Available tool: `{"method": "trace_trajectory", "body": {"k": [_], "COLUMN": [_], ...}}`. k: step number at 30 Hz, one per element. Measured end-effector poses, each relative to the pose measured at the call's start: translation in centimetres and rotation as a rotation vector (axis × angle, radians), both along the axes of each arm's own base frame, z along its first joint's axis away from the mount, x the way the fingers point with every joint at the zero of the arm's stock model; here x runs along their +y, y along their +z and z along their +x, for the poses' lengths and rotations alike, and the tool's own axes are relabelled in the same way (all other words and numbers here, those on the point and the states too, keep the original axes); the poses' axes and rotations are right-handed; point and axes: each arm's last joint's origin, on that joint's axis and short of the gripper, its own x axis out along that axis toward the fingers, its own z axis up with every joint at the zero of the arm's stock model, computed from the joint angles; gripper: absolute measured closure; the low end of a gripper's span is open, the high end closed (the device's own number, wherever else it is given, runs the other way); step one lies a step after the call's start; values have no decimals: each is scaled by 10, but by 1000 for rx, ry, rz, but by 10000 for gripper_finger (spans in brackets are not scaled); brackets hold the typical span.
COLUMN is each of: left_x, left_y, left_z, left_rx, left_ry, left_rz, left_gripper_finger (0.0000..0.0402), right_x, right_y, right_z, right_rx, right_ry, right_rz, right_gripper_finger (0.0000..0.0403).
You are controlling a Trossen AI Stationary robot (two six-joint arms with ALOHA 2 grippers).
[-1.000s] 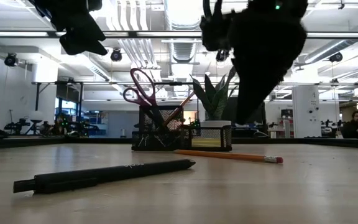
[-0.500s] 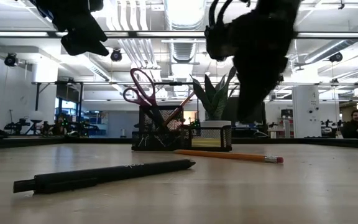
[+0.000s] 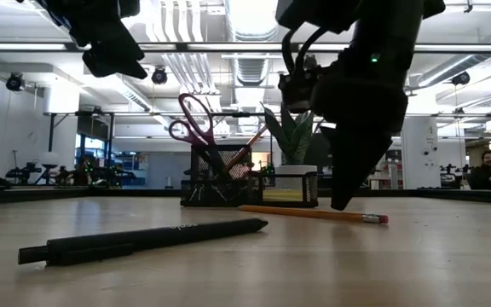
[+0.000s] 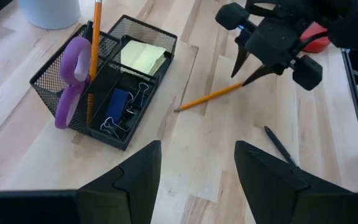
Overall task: Pick and place office supplies into organizer
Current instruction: Put the pencil into the desk organizer
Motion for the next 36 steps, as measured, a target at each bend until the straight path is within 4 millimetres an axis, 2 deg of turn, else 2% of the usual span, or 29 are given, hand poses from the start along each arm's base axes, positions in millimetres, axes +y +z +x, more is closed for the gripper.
{"method": "trace_trajectory", "body": {"k": [16,26,32,36], "left_x": [0,0,0,0], "left_y": [-1,0,0,1], "left_z": [1,1,1,2], "left_rx": [2,2,-2,-15], "left_ry": [-1,0,1,1], "left_rz": [1,0,-2,-3], "left_gripper_finger": [212,212,212,212], "right_x": [-2,-6,-6,-4], "right_y": [-17,-25,-24,-15], "right_z": [-6,-15,-14,-8], "right_rx": [-44,-1,13,34], "right_ry": [-36,54,65,105], "right_rz": [17,-21,-27,-36], "right_gripper_finger": [313,384,391,393]}}
